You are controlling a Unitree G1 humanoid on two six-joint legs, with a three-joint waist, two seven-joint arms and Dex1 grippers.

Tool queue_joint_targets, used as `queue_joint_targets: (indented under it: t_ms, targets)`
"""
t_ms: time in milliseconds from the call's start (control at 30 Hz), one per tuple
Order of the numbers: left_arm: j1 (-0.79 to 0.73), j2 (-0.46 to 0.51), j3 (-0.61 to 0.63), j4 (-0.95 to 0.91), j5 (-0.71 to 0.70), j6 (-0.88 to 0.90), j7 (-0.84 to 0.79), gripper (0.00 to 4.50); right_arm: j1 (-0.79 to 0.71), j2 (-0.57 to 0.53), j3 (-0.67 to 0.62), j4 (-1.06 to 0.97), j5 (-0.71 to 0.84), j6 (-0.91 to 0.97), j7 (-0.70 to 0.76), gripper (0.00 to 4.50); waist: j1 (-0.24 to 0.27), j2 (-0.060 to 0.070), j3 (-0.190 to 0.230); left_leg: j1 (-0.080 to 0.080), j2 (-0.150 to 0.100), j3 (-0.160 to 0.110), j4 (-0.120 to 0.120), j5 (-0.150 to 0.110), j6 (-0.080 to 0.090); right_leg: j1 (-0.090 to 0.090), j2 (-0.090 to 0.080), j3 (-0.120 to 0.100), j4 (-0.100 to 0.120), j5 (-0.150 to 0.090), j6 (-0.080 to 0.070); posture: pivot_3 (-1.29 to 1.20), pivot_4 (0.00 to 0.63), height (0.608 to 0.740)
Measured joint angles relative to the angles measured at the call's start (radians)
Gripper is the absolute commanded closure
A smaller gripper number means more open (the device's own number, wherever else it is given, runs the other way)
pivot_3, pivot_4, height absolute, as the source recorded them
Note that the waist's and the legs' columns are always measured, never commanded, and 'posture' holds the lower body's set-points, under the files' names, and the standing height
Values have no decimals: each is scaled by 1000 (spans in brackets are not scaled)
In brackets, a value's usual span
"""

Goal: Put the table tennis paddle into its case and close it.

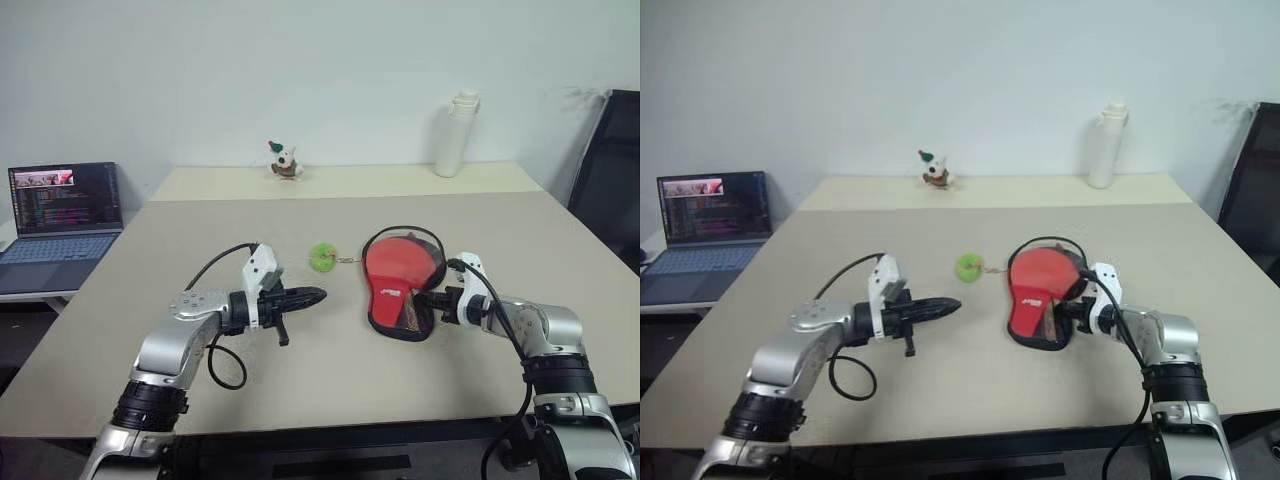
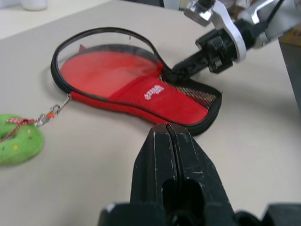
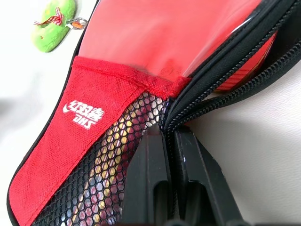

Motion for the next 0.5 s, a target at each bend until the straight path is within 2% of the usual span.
queue_joint_targets:
  t_ms: [300,500]
  targets:
    - [112,82,-9,-119,-53,48,-63,4500,79,-14,117,-238,77,172,106,4426,-4,0,0,-1,1,-3,-2,0,0,-1,1,-3,0,-2,-1,0,150,740]
    - [128,84,-11,-140,-55,51,-63,4500,113,-27,121,-331,120,246,119,4426,1,0,0,-1,0,-3,-1,0,0,0,-1,-3,0,-4,3,0,150,740]
